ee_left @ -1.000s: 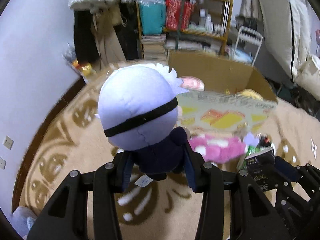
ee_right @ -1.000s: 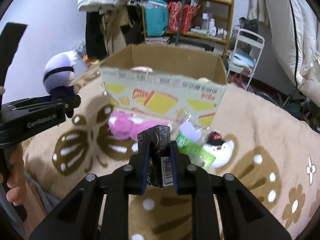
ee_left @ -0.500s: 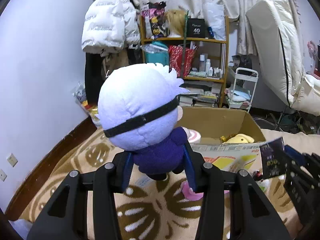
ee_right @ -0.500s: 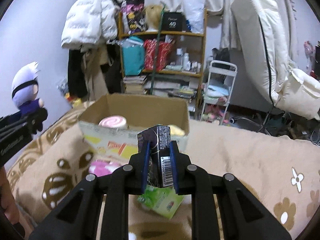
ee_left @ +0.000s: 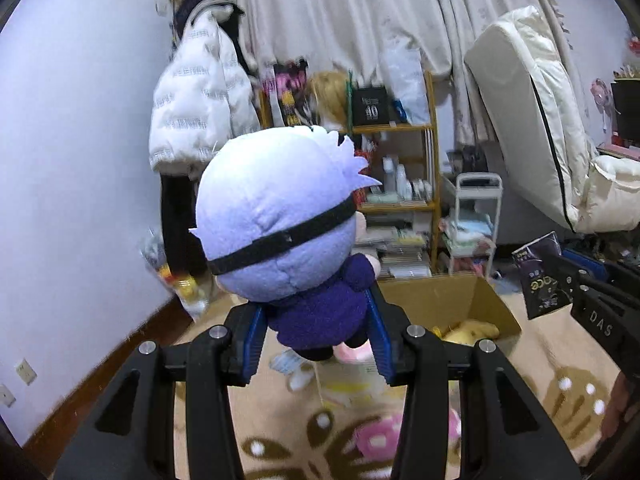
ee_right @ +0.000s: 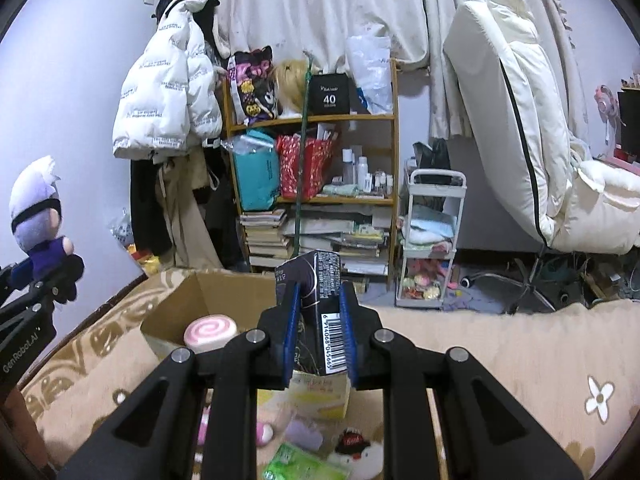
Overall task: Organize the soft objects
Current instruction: 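Lift doll with left tool while right tool carries black card box over box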
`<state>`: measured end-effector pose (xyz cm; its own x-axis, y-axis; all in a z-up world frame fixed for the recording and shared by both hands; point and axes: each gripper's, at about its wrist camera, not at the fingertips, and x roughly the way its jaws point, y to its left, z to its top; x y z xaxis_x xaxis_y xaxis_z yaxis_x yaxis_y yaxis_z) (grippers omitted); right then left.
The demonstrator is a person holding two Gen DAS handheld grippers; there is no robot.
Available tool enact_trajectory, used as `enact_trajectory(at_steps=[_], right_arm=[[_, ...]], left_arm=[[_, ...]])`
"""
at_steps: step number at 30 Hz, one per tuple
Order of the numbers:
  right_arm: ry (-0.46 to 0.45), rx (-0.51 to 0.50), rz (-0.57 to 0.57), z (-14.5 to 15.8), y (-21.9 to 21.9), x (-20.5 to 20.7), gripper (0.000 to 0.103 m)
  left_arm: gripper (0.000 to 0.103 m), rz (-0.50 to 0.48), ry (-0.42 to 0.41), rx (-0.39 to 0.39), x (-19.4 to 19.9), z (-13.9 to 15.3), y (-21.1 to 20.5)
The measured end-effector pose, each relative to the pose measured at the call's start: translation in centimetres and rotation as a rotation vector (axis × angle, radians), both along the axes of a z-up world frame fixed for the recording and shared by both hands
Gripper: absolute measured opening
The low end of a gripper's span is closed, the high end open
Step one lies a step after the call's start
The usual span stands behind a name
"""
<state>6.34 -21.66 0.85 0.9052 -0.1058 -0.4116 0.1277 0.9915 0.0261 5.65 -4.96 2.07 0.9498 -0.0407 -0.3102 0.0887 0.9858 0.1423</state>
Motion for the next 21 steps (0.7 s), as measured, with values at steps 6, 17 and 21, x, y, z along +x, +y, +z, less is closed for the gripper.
enact_trajectory(at_steps=[6,17,21], right_arm=[[-0.052,-0.049,-0.005,1.8,-0.4,1.2,0.021],[-0.096,-0.022,0.037,2.8,-0.3,3.8,0.021],[-0.076,0.008,0.050,1.7,-0.5,4.5,0.021]], left_arm=[[0.044,-0.010,-0.081,-0.007,0.7,1.6,-0.4],[0.044,-0.025,-0.051,-0.006,3.9,1.0,-1.4],[0.044,-0.038,0.003,0.002,5.0,-0.6,-1.8]])
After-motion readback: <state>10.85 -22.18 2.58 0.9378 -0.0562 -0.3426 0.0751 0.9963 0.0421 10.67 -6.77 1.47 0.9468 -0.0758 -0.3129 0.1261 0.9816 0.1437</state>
